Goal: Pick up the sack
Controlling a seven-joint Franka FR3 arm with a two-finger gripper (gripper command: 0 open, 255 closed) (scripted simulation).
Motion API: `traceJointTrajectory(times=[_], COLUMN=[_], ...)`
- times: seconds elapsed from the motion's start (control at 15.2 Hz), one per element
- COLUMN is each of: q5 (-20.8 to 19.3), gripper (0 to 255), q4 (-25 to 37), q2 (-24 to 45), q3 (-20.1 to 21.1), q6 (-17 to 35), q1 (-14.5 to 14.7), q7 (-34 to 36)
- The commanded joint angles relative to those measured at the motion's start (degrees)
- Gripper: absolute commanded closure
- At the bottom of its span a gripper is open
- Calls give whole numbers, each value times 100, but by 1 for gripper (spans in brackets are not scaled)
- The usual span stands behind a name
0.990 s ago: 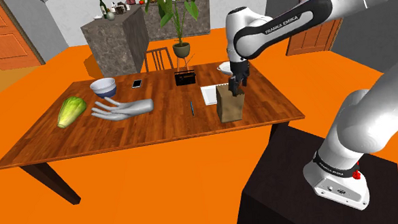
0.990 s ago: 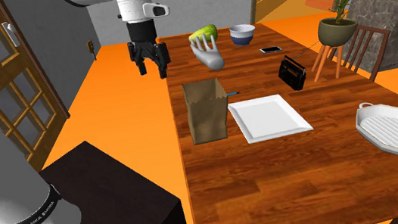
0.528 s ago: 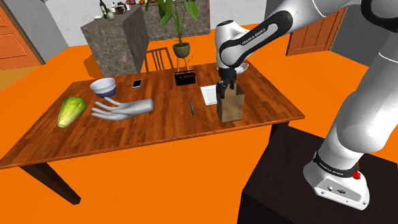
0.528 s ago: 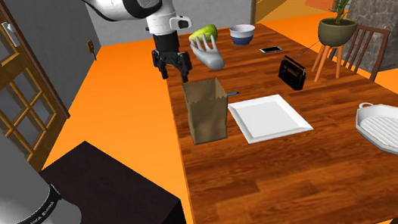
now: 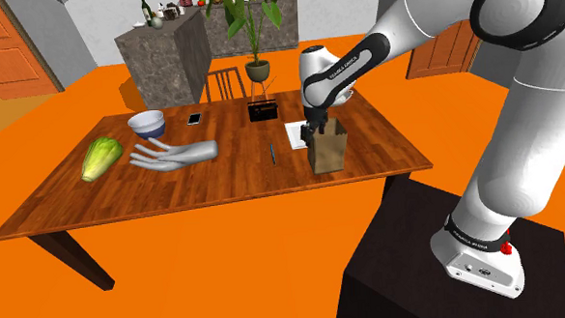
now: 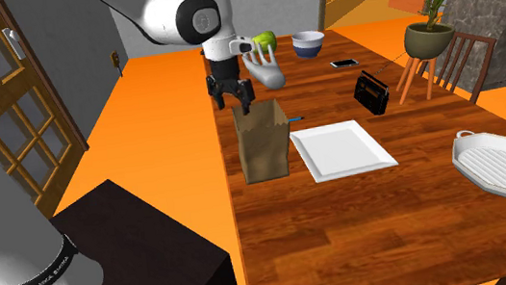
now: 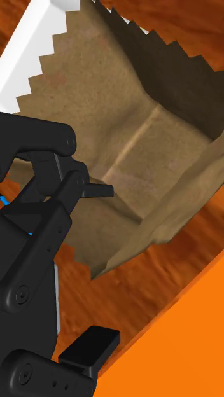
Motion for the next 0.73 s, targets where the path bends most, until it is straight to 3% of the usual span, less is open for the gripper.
traceJointTrajectory(times=[0.0,0.2,0.26,0.66], q5=[3,3,3,3], gripper=[0,0,255,255], q4=[-34,-70,-76,-75], q2=[100,178,173,173], q3=[-6,-6,-6,-5], q6=[138,252,253,251], q1=[-9,-11,-10,-9], q7=[-8,-4,-2,0])
